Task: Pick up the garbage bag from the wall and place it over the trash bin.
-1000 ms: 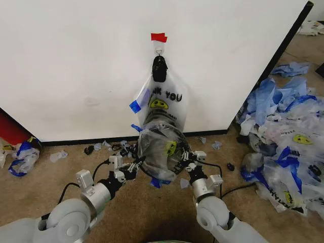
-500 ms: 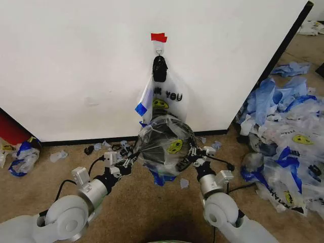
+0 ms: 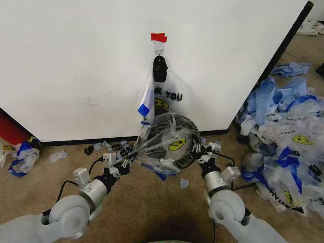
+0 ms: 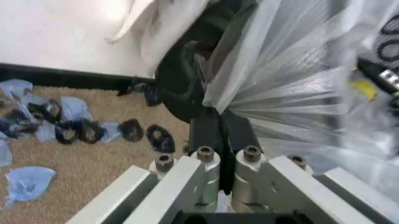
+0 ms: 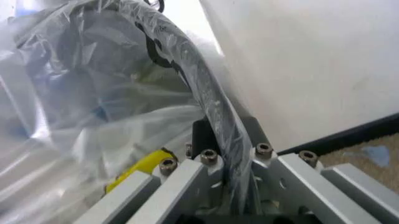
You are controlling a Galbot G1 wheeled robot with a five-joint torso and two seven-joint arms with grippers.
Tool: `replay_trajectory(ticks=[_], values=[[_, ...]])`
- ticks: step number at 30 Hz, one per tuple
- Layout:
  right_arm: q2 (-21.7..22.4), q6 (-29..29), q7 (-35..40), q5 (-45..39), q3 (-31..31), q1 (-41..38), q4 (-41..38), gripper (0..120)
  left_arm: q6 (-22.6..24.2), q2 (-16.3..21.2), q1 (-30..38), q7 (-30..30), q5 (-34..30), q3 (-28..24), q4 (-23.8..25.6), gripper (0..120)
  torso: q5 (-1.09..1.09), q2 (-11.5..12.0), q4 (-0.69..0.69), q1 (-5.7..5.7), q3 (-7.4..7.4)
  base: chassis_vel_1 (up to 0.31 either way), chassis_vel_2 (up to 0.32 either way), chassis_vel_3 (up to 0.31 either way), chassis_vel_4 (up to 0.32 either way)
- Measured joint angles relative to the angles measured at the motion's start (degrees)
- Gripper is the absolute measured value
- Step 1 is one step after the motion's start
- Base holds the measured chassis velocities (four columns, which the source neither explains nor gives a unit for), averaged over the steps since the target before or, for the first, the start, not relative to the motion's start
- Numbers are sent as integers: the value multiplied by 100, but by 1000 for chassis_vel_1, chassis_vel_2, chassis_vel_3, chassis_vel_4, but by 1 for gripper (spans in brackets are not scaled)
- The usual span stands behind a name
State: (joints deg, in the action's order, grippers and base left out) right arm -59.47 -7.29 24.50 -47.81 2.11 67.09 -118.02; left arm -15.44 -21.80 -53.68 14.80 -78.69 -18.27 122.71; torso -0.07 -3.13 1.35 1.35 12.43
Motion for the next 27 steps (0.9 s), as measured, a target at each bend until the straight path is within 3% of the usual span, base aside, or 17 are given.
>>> replay_trajectory(ticks=[12,22,27], values=[[37,272,312,-379,-74,91,-355,0,-125,-212,85,-20,139,-252,-283,0,0,0,1,0,0,0,0,0,0],[40,354,403,-496,-189,122,-456,0,-254,-324,11,-24,236,-135,-377,0,-1,0,1,0,0,0,0,0,0],[19,359,429,-557,-12,180,-470,0,-117,-131,-120,-223,275,-116,-159,20,1,0,0,0,0,0,0,0,0]])
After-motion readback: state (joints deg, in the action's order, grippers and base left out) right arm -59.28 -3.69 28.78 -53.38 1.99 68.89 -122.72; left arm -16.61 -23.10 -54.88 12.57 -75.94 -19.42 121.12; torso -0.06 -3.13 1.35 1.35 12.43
